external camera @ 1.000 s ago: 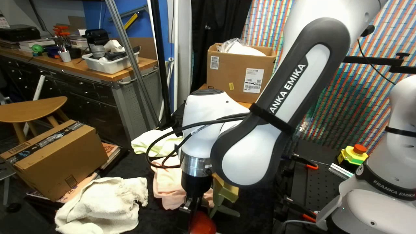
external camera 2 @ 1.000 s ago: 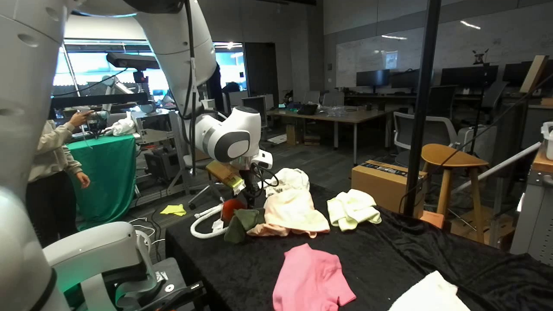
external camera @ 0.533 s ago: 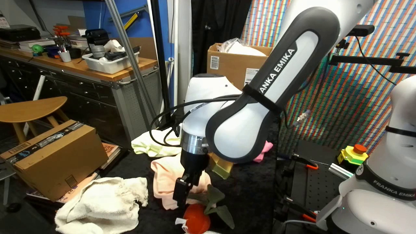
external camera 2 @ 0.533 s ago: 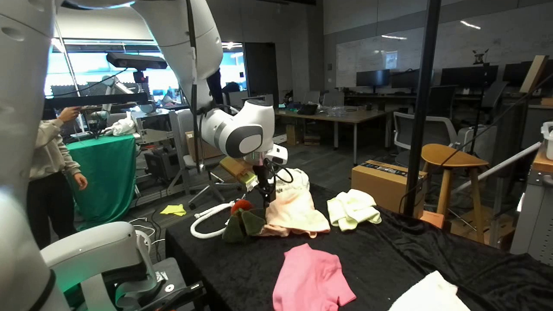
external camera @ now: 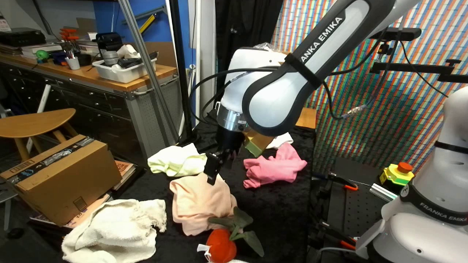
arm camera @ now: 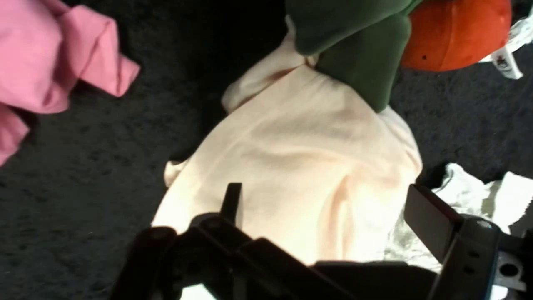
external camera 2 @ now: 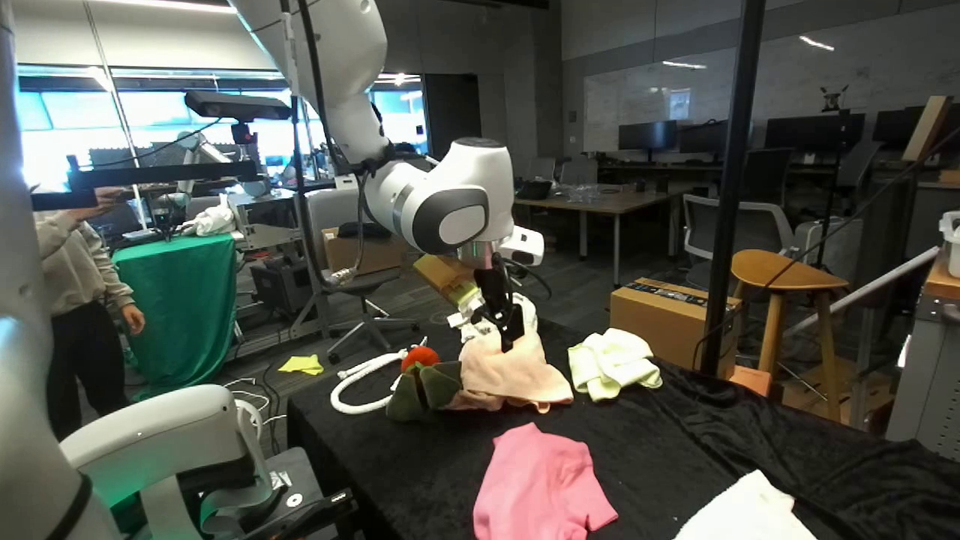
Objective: Move all the clothes, the orange object and put together on the left side of the table
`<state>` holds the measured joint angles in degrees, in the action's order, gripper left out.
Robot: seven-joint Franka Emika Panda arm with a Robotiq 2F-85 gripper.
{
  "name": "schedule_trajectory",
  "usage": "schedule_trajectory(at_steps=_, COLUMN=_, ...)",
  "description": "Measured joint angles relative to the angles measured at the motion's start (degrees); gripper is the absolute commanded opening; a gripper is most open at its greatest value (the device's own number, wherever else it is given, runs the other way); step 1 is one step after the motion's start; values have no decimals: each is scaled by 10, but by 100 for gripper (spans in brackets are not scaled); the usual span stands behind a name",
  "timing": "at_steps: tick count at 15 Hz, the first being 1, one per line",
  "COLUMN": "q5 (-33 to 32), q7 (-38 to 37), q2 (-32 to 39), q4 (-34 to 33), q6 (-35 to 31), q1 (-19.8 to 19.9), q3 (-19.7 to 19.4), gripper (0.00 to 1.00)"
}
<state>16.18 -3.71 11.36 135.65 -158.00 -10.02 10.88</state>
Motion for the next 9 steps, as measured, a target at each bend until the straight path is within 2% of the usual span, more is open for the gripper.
schedule_trajectory(at_steps=5, q5=-29, q7=2, q2=-29, q4=29, q6=2, q1=46, q3=-55, gripper=100)
schedule_trajectory(at_steps=9, q5=-36, q7=22, q2=-30, q4=31, q6=2, q1=98, q3=-100, gripper=100)
